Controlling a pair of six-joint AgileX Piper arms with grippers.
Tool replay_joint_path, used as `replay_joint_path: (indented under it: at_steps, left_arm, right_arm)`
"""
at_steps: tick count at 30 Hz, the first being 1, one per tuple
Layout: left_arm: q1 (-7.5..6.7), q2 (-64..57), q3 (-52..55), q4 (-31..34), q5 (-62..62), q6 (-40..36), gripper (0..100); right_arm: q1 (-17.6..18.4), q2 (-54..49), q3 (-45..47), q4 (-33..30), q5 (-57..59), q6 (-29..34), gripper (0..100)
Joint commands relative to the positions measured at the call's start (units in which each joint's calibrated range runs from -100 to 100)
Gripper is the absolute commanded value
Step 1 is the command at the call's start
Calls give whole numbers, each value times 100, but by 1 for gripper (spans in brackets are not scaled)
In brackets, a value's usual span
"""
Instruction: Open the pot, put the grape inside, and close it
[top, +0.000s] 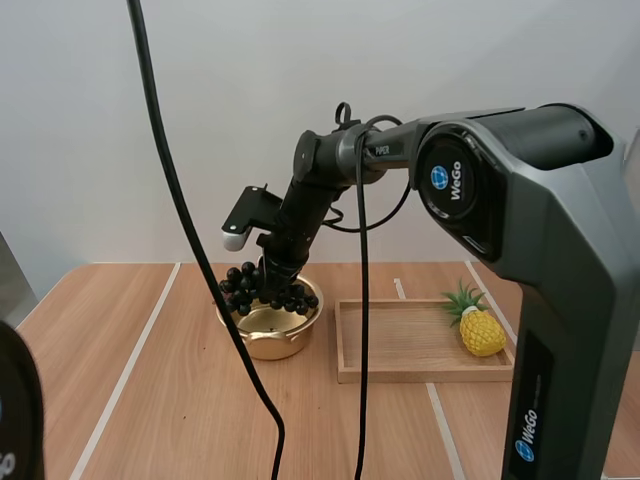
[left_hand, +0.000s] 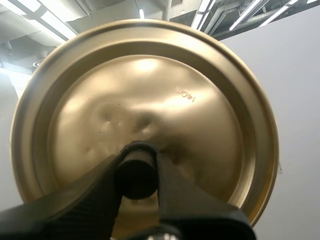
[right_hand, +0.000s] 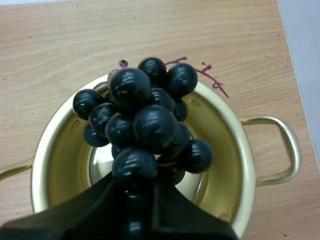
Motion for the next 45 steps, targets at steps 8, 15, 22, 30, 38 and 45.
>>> replay_joint_path:
  at_steps: [8, 15, 22, 30, 38, 45]
  left_arm:
    - [8, -51, -58, 2, -210, 18, 0]
    - [8, -51, -58, 2, -210, 18, 0]
    - [8, -51, -58, 2, -210, 18, 0]
    - [8, -51, -58, 2, -210, 18, 0]
    - [8, -51, -58, 2, -210, 18, 0]
    - [8, -51, -58, 2, -210, 18, 0]
  right_arm:
    - [-3, 333, -51, -223, 240, 60, 0]
    - [-70, 488, -51, -333, 405, 59, 0]
    - [-92, 606, -51, -435, 389, 59, 0]
    - [-92, 837, -51, -493, 374, 59, 0]
    - [-92, 837, -51, -492, 339, 59, 0]
    - [-92, 782, -51, -340, 489, 59, 70]
